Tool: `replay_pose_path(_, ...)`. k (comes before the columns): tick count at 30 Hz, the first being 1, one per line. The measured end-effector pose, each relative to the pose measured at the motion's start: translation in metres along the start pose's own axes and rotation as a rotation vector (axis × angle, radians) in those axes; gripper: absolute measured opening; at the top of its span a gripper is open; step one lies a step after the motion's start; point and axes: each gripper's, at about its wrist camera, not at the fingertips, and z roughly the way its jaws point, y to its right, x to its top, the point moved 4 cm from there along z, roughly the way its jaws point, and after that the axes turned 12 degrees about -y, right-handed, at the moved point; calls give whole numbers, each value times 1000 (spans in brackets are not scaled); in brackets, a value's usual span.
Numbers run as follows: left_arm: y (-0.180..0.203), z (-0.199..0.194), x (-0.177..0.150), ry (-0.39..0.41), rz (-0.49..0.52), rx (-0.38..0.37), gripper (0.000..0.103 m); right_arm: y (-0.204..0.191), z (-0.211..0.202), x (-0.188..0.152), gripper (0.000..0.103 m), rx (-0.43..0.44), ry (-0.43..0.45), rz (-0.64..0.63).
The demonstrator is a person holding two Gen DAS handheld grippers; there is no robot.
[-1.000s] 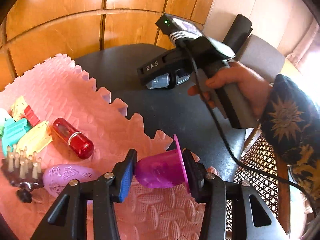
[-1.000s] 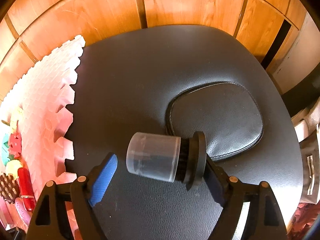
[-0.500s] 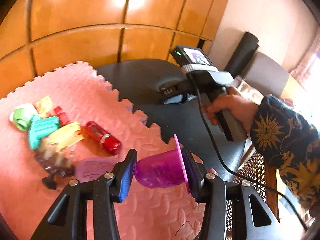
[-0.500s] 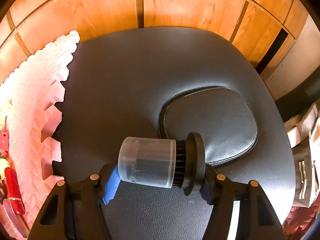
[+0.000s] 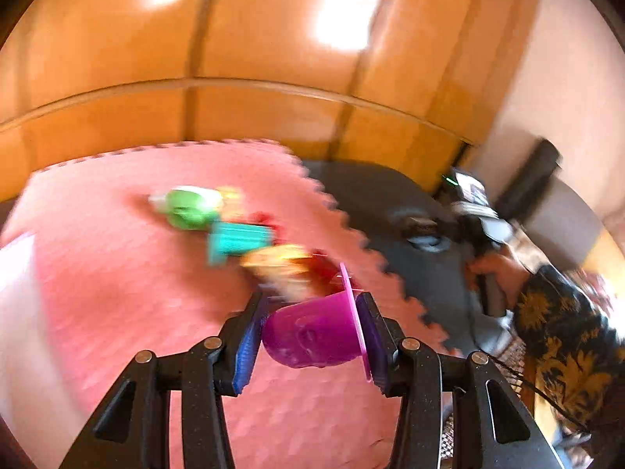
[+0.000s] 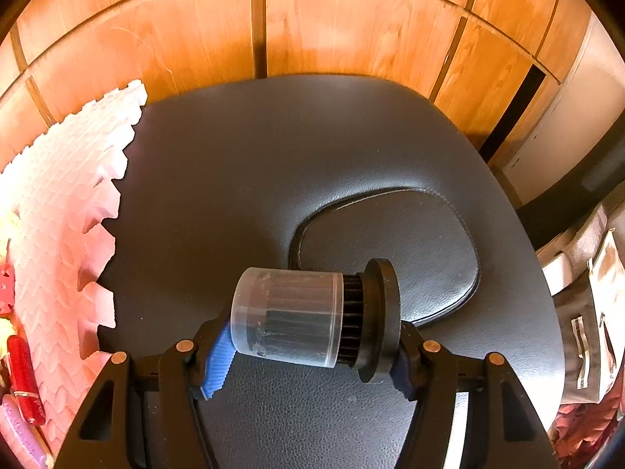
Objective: Organize rigid objects
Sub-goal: 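Carry the magenta cup into the white box and open the left tool, then carry the clear-and-black cylinder into the box and open the right tool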
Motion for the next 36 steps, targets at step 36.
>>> replay_pose_path(36,-283,-99,-83,99,-580,575,79,-318,-166,-109,66,344,236,-577)
